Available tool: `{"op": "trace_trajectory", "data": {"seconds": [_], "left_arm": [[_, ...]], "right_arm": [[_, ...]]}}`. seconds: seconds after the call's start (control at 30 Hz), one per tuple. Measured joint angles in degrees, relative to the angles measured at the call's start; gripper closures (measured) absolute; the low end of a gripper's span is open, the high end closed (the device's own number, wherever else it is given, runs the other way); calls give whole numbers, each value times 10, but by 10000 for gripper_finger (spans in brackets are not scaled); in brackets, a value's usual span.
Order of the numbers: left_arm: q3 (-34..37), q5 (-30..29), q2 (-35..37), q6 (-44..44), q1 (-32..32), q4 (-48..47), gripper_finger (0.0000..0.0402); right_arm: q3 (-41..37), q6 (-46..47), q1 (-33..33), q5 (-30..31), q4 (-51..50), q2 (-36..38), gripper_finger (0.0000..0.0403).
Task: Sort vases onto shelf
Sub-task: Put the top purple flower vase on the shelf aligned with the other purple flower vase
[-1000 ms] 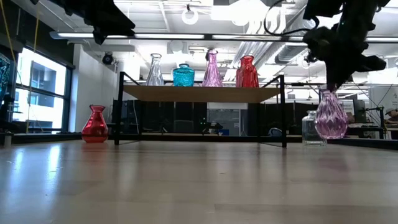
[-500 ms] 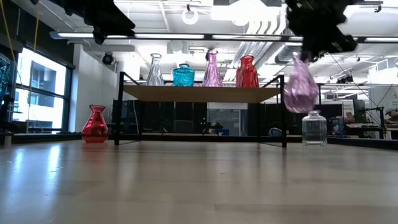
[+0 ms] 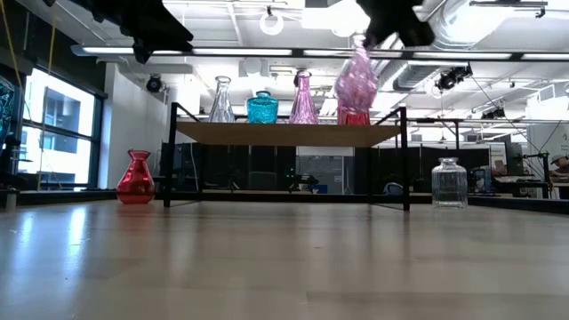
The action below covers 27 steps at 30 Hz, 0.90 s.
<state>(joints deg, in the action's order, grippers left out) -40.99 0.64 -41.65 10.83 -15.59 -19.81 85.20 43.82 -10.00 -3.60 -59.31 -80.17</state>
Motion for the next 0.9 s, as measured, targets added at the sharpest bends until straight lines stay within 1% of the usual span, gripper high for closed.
{"op": "trace_trajectory", "data": {"seconds": [0.4, 0.6, 0.73, 0.83, 0.9], "left_arm": [[0, 0, 0, 0, 0, 0, 296], [0, 0, 0, 0, 0, 0, 296], [0, 0, 0, 0, 0, 0, 296], [0, 0, 0, 0, 0, 0, 296], [0, 0, 0, 0, 0, 0, 296]], "right_arm": [[242, -56, -82, 4, -104, -185, 403], [354, -70, -112, 4, -140, -251, 403], [399, -75, -126, 4, -162, -289, 403], [411, -80, -137, 1, -169, -306, 403], [410, -86, -145, -12, -165, -310, 403]]}}
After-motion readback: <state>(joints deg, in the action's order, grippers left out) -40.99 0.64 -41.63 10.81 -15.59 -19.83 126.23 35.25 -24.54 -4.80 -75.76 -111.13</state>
